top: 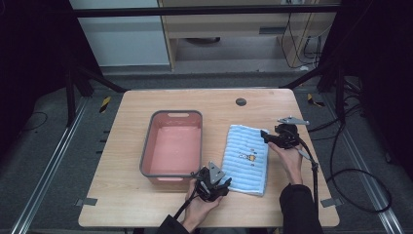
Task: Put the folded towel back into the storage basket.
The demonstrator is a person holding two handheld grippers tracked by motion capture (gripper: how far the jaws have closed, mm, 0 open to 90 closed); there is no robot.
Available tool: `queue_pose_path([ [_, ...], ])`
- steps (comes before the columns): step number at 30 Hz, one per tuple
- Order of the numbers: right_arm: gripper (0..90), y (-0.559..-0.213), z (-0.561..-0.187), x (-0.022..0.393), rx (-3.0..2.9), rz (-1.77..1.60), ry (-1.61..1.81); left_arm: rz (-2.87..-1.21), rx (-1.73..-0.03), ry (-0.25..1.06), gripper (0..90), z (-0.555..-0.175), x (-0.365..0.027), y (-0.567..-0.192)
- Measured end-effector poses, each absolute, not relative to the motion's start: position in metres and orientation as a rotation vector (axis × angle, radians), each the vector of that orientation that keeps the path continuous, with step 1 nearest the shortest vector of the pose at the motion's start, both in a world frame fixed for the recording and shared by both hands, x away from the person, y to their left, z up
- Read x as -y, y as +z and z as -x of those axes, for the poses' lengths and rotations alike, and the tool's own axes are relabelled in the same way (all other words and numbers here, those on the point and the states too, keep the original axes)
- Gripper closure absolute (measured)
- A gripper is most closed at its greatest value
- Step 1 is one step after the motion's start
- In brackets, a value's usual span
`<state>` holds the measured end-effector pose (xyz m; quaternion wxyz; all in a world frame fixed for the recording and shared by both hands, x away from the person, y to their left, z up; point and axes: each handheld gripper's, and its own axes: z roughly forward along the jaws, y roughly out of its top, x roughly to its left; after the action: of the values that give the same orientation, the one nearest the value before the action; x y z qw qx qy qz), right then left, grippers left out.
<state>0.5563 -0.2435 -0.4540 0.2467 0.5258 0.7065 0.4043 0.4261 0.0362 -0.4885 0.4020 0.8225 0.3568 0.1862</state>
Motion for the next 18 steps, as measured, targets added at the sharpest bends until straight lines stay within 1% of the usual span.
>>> queue_pose_path([
  [8,36.7,-0.468,-0.563,0.238,-1.968,-1.462,1.056,-2.075,-0.94,0.448,50.9,-0.429,-0.038,-0.496],
  [13,40.1,-0.478,-0.566,0.235,-1.999,-1.474,1.043,-2.062,-0.976,0.43,50.6,-0.432,-0.04,-0.5],
  [18,40.9,-0.487,-0.565,0.239,-1.993,-1.506,1.03,-2.058,-1.007,0.404,50.7,-0.435,-0.042,-0.503],
])
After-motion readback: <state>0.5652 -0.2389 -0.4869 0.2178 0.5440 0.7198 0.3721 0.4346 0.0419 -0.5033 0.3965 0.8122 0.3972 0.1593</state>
